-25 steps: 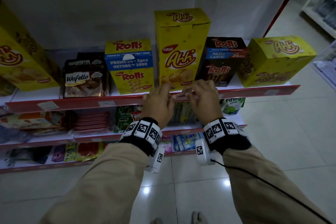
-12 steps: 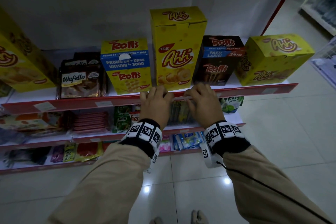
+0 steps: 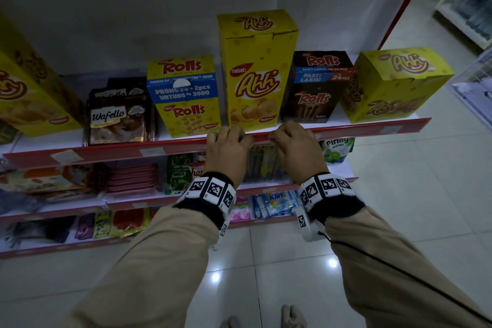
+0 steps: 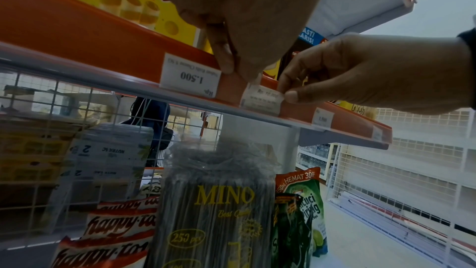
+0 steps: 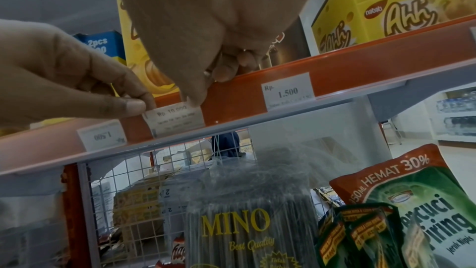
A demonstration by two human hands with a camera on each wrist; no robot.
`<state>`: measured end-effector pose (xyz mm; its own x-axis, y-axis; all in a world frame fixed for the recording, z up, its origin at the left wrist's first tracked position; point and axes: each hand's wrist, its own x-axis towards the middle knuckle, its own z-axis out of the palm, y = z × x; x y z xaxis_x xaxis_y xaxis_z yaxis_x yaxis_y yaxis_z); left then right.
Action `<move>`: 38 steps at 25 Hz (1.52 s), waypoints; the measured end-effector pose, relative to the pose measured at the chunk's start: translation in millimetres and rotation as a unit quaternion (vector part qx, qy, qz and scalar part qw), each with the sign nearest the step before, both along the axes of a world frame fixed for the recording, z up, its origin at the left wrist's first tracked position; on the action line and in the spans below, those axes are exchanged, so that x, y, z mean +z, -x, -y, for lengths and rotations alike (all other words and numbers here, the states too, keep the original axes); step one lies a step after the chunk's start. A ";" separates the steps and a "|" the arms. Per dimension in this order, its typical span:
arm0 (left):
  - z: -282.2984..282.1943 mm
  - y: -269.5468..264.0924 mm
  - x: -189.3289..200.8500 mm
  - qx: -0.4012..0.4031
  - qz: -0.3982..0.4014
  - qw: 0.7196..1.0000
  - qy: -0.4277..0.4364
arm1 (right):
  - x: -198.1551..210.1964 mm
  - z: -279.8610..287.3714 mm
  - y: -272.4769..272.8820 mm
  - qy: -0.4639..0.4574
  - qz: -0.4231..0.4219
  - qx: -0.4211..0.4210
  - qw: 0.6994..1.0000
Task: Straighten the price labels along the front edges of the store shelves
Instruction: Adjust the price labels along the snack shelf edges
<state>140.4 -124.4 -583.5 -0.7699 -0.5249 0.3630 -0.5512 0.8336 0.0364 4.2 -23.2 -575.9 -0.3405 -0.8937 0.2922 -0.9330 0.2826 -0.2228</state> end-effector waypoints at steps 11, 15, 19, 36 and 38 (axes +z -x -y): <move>0.8 -9.3 6.2 -0.007 -0.003 0.998 -0.065 | 11.9 -6.7 -9.0 -0.055 0.028 -0.024 0.998; 2.5 -20.7 9.9 -0.023 0.016 0.998 -0.063 | 14.7 -3.3 -14.7 -0.036 0.045 -0.021 0.998; 3.2 -39.4 10.3 0.000 0.049 0.998 -0.041 | 17.2 4.7 -24.1 -0.030 0.056 -0.006 0.998; 24.7 -80.5 19.6 0.042 0.106 0.990 -0.086 | 18.7 43.6 -77.8 -0.063 0.036 0.062 0.995; 29.1 -82.7 20.4 0.025 0.111 0.989 -0.095 | 15.5 45.4 -84.1 -0.053 0.021 0.055 0.997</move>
